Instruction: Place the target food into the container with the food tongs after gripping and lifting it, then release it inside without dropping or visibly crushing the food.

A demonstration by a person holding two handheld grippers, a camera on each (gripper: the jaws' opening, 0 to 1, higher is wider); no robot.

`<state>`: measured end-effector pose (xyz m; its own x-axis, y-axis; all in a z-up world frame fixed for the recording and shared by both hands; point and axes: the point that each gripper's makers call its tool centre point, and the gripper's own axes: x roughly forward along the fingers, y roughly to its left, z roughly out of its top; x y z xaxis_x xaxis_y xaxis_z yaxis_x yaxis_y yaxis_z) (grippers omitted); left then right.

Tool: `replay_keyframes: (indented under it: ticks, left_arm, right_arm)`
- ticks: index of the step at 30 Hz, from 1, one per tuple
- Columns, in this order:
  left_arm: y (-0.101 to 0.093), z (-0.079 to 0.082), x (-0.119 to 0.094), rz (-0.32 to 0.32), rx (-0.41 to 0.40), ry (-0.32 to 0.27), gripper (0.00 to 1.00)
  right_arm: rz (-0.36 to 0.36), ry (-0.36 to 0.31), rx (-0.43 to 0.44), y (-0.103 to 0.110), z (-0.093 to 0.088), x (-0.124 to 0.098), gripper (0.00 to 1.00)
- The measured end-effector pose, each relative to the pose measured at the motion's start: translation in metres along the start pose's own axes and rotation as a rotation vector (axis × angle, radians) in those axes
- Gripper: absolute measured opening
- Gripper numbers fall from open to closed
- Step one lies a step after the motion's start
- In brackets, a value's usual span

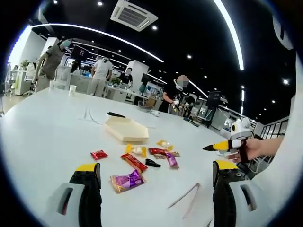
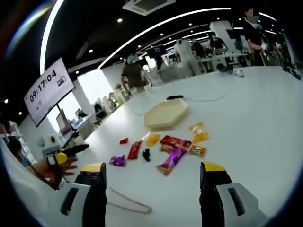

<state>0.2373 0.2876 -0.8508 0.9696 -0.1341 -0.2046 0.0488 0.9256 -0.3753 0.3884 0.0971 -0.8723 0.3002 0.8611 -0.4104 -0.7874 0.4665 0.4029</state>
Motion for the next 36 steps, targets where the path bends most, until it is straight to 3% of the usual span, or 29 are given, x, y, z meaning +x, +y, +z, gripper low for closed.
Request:
replay_keyframes:
  ticks: [10, 23, 36]
  left_arm:
    - [-0.006, 0.003, 0.005, -0.026, 0.019, -0.006, 0.99]
    - [-0.022, -0.012, 0.012, -0.078, 0.038, 0.033, 0.99]
    - [-0.030, -0.029, 0.013, -0.077, 0.063, 0.075, 0.99]
  right_arm:
    - [0.037, 0.018, 0.006, 0.013, 0.000, 0.009, 0.82]
    - [0.040, 0.033, -0.002, 0.010, -0.004, 0.008, 0.82]
    - [0.030, 0.044, -0.002, 0.012, -0.011, 0.003, 0.82]
